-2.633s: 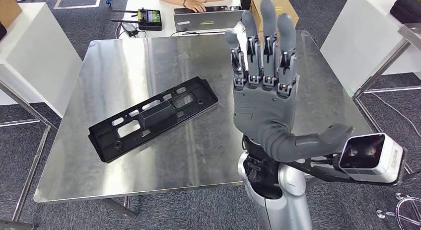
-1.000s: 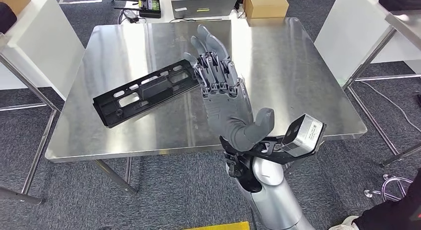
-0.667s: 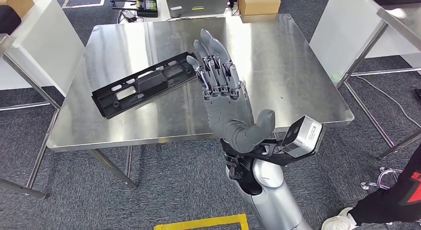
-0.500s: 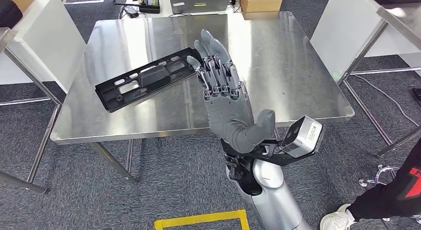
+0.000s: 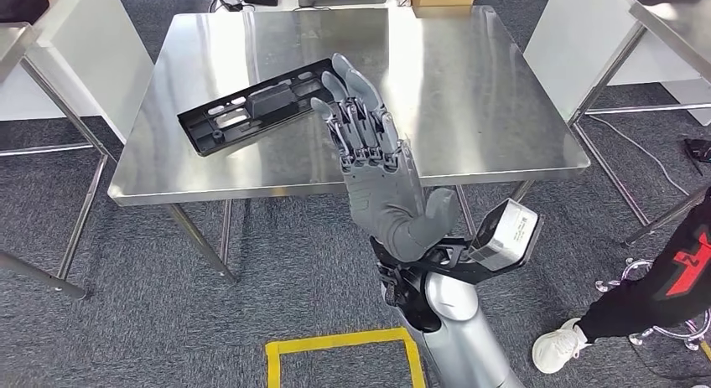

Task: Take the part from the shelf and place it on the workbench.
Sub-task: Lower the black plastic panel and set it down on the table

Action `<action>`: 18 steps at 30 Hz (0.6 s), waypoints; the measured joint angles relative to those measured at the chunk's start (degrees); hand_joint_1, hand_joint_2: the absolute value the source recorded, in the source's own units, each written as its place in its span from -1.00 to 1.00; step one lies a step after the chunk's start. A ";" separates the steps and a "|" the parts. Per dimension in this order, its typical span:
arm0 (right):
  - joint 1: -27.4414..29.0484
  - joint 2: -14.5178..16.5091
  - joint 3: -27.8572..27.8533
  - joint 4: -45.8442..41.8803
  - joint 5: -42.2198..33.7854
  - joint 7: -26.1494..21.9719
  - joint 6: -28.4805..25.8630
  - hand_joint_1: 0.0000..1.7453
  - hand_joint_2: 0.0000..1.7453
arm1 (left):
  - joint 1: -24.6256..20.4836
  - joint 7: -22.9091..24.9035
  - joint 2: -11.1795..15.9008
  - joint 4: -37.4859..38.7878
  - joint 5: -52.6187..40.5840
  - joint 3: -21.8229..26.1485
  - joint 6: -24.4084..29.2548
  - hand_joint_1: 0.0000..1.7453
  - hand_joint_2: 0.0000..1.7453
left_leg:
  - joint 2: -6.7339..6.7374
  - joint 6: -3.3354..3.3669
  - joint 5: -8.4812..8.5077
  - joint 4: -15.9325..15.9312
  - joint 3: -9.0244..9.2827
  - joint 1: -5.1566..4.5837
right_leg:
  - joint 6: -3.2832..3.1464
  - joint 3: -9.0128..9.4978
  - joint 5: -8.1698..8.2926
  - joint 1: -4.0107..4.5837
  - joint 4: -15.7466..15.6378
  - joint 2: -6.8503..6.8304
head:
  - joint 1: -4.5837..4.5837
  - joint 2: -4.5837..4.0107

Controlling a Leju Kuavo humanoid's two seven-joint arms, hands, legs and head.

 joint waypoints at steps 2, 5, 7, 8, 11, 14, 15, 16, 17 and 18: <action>-0.02 0.13 -0.01 0.00 0.46 0.06 -0.25 -1.00 -1.00 | 0.04 0.03 -0.05 0.00 -0.03 0.01 0.01 -1.00 -1.00 | 0.05 -0.71 1.28 -0.33 -0.27 0.01 | -0.91 1.04 -0.32 0.29 -2.70 0.02 | -0.01 0.00; 0.09 0.23 -0.03 0.03 1.07 0.13 -0.66 -1.00 -1.00 | 0.18 0.12 -0.01 0.00 -0.14 -0.02 0.09 -1.00 -1.00 | -0.23 -1.82 -1.15 1.27 -1.60 0.33 | -2.41 -0.67 1.75 -0.31 -2.77 -0.14 | -0.06 -0.01; 0.14 0.36 -0.04 0.04 1.42 0.16 -0.77 -1.00 -1.00 | 0.21 0.21 0.04 0.00 -0.32 -0.02 0.15 -1.00 -1.00 | -0.39 -2.53 -7.48 7.39 -3.31 0.63 | -3.03 -2.20 3.36 -0.45 -2.75 -0.21 | -0.20 -0.01; 0.22 0.38 -0.05 0.04 1.52 0.16 -0.79 -1.00 -1.00 | 0.23 0.25 0.05 0.00 -0.43 -0.02 0.16 -1.00 -1.00 | -0.40 -2.87 -9.89 11.35 -4.01 0.77 | -3.10 -3.13 4.13 -0.45 -2.67 -0.24 | -0.23 -0.01; 0.69 0.37 -0.07 0.04 1.67 0.08 -0.87 -1.00 -1.00 | 0.22 0.29 0.10 0.00 -0.69 -0.02 0.16 -1.00 -1.00 | -0.38 -3.56 -8.95 16.42 -2.63 1.29 | -2.59 -6.01 6.01 -0.52 -2.06 -0.35 | -0.25 -0.01; 1.02 0.38 -0.10 -0.11 1.79 -0.15 -0.93 -1.00 -1.00 | 0.04 0.31 0.11 0.00 -0.78 -0.02 0.16 -1.00 -1.00 | -0.61 -3.70 -7.21 6.38 6.01 1.82 | -1.66 -8.38 7.18 -0.53 -0.78 -0.32 | -0.23 -0.01; 1.08 0.38 -0.12 -0.23 1.84 -0.22 -0.94 -1.00 -1.00 | -0.05 0.31 0.11 0.00 -0.78 -0.02 0.16 -1.00 -1.00 | -0.76 -3.47 -8.07 3.05 8.27 1.74 | -1.22 -8.81 7.55 -0.43 -0.46 -0.34 | -0.19 -0.01; 1.13 0.38 -0.13 -0.35 1.89 -0.27 -0.94 -1.00 -1.00 | -0.12 0.31 0.11 0.00 -0.78 -0.03 0.16 -1.00 -1.00 | -0.91 -3.10 -8.92 0.94 9.52 1.51 | -0.74 -9.10 7.96 -0.38 -0.32 -0.37 | -0.13 -0.01; 1.21 0.36 -0.12 -0.43 1.94 -0.31 -0.94 -1.00 -1.00 | -0.13 0.32 0.13 0.00 -0.78 -0.03 0.16 -1.00 -1.00 | -0.97 -2.52 -9.06 0.15 9.68 1.18 | -0.23 -9.28 8.46 -0.42 -0.36 -0.41 | -0.07 -0.01; 1.34 0.30 -0.11 -0.44 1.99 -0.32 -0.94 -1.00 -1.00 | -0.09 0.33 0.13 0.01 -0.78 -0.03 0.16 -1.00 -1.00 | -0.83 -1.84 -8.61 0.03 9.16 1.07 | 0.27 -9.55 8.89 -0.44 -0.42 -0.43 | -0.03 -0.01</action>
